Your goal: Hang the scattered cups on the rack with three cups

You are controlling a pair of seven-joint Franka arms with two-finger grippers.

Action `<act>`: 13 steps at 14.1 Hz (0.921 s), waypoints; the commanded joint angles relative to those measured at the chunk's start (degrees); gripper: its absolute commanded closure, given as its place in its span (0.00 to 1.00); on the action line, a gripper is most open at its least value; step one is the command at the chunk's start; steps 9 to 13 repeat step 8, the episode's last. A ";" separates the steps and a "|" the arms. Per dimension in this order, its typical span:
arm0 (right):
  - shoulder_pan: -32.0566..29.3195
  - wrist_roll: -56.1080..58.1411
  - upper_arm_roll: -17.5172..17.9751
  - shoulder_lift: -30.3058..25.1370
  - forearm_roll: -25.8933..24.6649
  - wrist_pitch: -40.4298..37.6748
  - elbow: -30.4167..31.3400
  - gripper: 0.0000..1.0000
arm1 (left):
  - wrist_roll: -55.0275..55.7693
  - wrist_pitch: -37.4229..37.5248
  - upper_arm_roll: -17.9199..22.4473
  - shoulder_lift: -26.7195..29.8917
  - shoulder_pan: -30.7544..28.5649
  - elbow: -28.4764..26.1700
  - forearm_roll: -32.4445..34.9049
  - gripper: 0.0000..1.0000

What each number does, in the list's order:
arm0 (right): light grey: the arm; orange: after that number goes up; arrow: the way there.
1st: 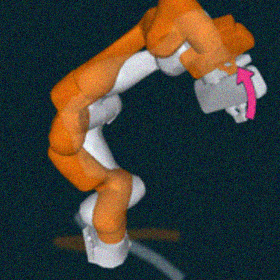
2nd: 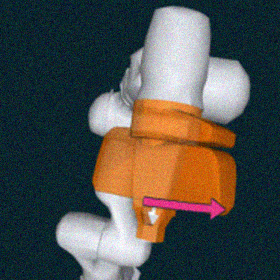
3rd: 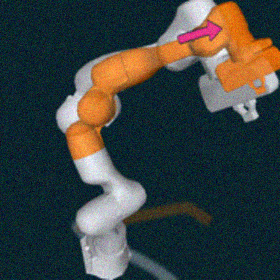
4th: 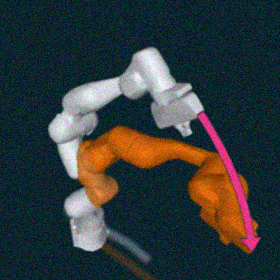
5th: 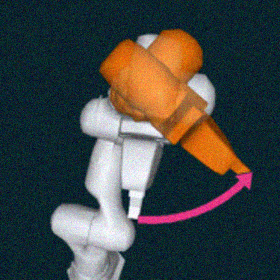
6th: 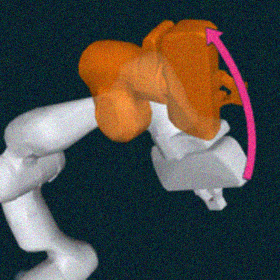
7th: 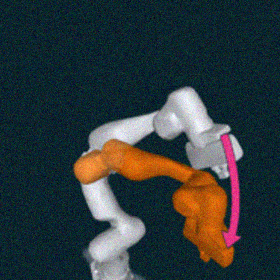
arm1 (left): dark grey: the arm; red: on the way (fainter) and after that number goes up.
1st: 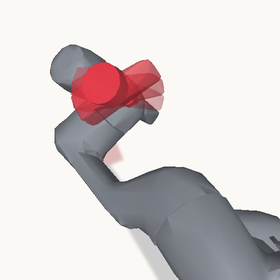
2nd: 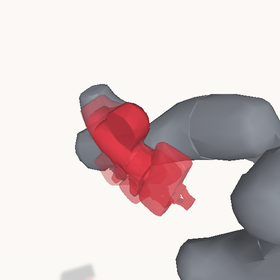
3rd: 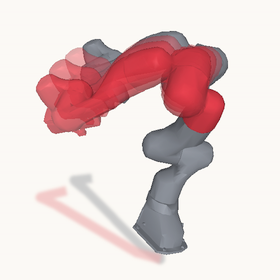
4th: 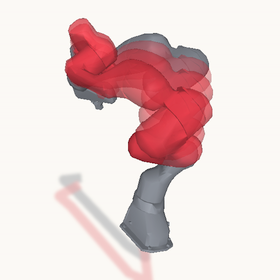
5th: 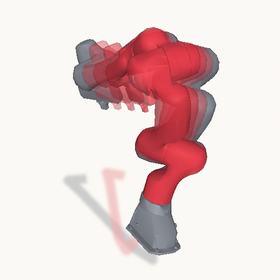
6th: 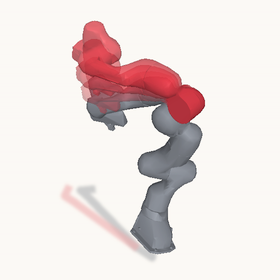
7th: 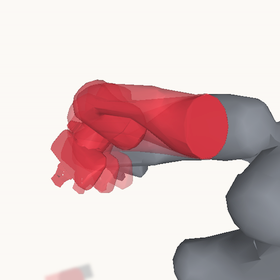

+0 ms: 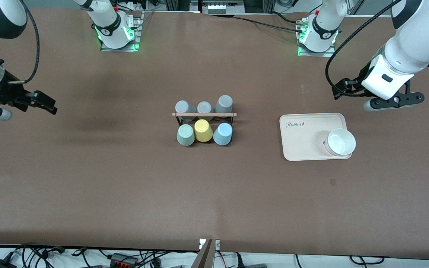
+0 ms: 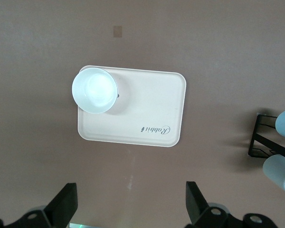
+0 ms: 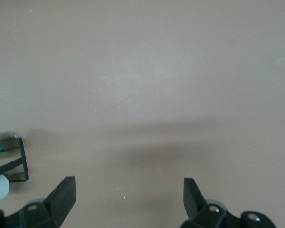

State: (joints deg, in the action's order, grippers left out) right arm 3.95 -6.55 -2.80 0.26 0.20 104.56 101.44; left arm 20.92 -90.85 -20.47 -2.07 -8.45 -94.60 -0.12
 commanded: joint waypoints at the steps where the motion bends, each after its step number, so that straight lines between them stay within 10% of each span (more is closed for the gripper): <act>1: -0.17 0.40 0.52 -1.32 -0.46 1.26 1.15 0.00 | -1.14 1.20 -0.10 -1.09 0.01 1.96 -0.41 0.00; 13: -0.09 -2.85 0.69 2.46 -0.02 -1.99 -6.69 0.00 | -1.06 1.55 -0.10 -2.24 0.10 3.28 -0.50 0.00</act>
